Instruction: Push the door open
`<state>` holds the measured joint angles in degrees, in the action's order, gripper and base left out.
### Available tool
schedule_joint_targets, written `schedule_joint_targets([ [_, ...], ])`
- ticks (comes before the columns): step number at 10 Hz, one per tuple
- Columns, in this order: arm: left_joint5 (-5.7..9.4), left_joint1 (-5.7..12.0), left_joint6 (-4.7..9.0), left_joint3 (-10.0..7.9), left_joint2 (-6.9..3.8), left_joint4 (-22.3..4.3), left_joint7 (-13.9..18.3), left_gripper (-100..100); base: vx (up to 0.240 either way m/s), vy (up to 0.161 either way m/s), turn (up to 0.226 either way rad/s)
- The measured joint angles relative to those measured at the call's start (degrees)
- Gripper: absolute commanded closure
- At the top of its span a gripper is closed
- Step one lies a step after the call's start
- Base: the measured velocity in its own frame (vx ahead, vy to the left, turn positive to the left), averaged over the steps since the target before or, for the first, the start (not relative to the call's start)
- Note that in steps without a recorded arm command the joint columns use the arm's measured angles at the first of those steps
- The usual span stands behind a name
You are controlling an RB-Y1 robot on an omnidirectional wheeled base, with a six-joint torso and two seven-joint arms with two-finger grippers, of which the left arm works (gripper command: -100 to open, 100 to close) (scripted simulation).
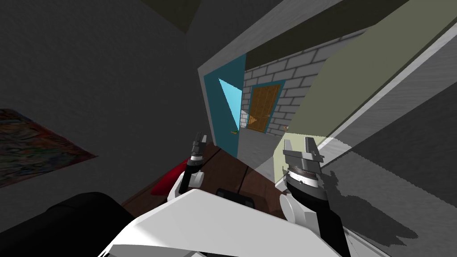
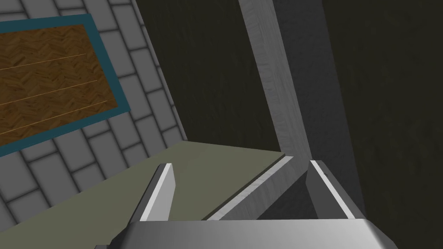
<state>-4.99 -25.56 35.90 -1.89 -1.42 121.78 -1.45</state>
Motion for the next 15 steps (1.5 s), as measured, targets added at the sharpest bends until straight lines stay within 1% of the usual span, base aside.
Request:
schedule_joint_targets([
  [2, -0.01, 0.03, 0.52, 0.54, -0.42, -2.1, 0.2, -100, 0.096, 0.018, -0.058],
  [3, -0.07, 0.51, 0.94, 0.83, -0.51, -3.8, 0.1, -100, 0.162, 0.049, -0.093],
  [5, -0.11, 0.77, 0.97, 1.69, -1.10, -6.6, 0.3, -100, 0.129, 0.049, -0.081],
  [9, -0.07, 1.58, 1.78, 2.79, -1.85, -12.2, 0.7, -100, 0.096, 0.033, -0.067],
  [11, -0.11, 2.15, 1.94, 3.42, -2.02, -14.8, 0.8, -100, 0.092, 0.035, -0.065],
  [12, 0.01, 2.63, 2.19, 3.49, -2.33, -16.6, 1.0, -100, 0.090, 0.034, -0.080],
  [13, 0.00, 2.69, 2.29, 3.83, -2.44, -17.8, 1.1, -100, 0.088, 0.036, -0.078],
  [14, -0.07, 3.00, 2.60, 4.23, -2.37, -19.5, 1.1, -100, 0.095, 0.042, -0.074],
  [15, -0.01, 3.15, 2.77, 4.45, -2.58, -20.8, 1.3, -100, 0.100, 0.049, -0.075],
])
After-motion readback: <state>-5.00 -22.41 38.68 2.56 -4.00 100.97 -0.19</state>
